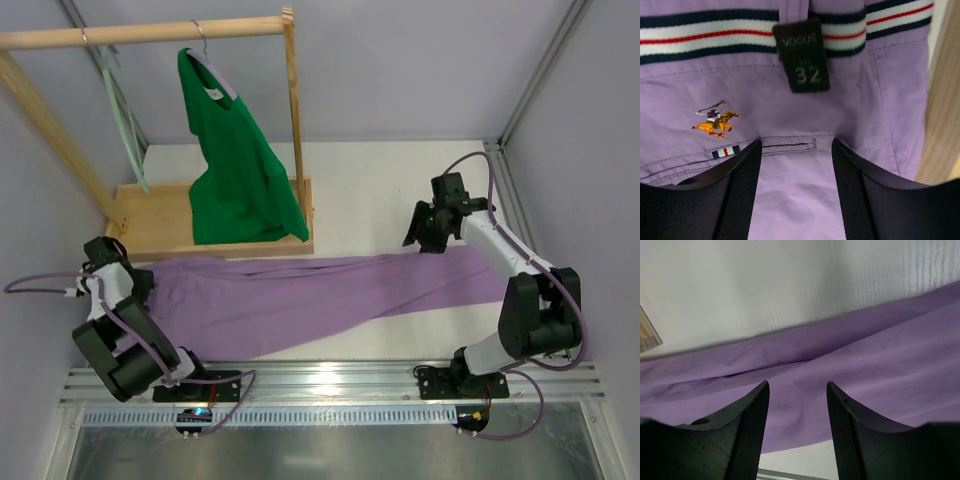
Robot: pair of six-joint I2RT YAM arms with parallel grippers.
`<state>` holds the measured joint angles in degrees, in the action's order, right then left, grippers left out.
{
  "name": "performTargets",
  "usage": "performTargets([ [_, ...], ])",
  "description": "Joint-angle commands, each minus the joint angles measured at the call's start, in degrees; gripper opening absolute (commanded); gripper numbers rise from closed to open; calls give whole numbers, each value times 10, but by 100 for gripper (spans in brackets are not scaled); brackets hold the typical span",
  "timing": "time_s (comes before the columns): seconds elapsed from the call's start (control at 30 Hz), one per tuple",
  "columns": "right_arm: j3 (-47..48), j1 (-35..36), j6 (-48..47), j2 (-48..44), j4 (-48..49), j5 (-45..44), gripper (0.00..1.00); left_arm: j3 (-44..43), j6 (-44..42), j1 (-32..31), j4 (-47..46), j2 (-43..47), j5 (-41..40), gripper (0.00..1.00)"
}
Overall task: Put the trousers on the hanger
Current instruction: Fold the trousers
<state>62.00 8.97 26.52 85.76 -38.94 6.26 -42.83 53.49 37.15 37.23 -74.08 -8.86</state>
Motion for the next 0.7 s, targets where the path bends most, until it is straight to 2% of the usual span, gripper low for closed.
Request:
performTargets([
  [0.0,7,46,21,-37,18,30,53,-30,-13,-1,-45,-47,9,59],
  [0.07,13,88,13,-30,36,17,53,-37,-14,-1,-51,-65,8,59],
  [0.1,15,131,2,-24,47,9,53,-39,-14,-1,-57,-69,11,58],
  [0.17,15,168,-47,-15,76,1,53,-43,-15,-1,-60,-74,16,58],
  [0.23,4,212,-70,-16,147,3,49,-53,-19,-1,-61,-80,13,58],
  [0.3,-14,229,-92,-15,224,13,45,-64,-24,-1,-60,-84,17,58],
  [0.4,-29,262,-126,4,298,28,45,-68,-29,-1,-66,-93,42,58],
  [0.57,-7,288,-186,74,331,136,47,-63,-24,-1,-65,-98,41,57],
  [0.67,7,297,-221,100,334,172,50,-67,-24,-1,-64,-99,32,57],
])
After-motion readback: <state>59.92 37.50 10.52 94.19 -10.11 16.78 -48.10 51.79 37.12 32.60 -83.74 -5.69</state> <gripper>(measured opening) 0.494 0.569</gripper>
